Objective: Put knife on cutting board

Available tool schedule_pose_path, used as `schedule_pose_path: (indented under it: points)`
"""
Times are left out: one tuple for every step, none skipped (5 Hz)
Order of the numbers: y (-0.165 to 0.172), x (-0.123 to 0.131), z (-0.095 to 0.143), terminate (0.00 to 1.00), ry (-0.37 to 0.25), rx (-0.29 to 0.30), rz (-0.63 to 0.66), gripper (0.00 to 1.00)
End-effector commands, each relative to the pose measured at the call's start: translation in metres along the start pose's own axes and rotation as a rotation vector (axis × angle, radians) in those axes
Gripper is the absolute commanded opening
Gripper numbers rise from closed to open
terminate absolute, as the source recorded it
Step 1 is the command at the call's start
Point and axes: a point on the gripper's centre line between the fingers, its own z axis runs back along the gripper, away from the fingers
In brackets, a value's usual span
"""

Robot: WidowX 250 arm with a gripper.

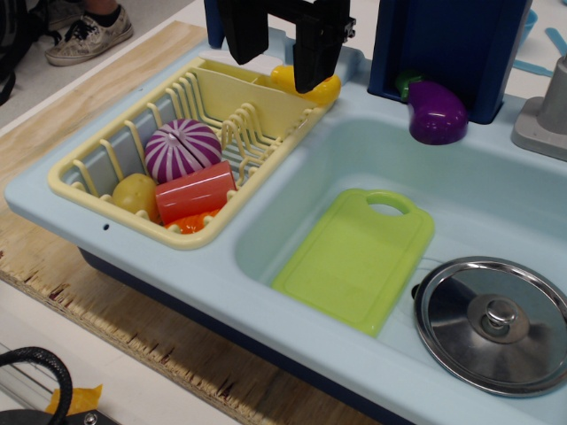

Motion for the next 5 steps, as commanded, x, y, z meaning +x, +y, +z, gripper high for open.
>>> schedule_pose_path:
  points:
    - [0.0,0.0,0.0,0.0,0.0,0.0,0.0,1.0]
    - [0.004,-0.002,-0.002,0.0,-0.026,-0.017,-0.205,1.0]
    - [0.006,0.001,-0.002,0.0,-0.009,-0.009,-0.347,1.0]
    - [0.01,0.006,-0.001,0.0,-0.032,0.027,-0.486,1.0]
    - [0.015,0.014,-0.001,0.0,-0.064,0.052,-0.571,1.0]
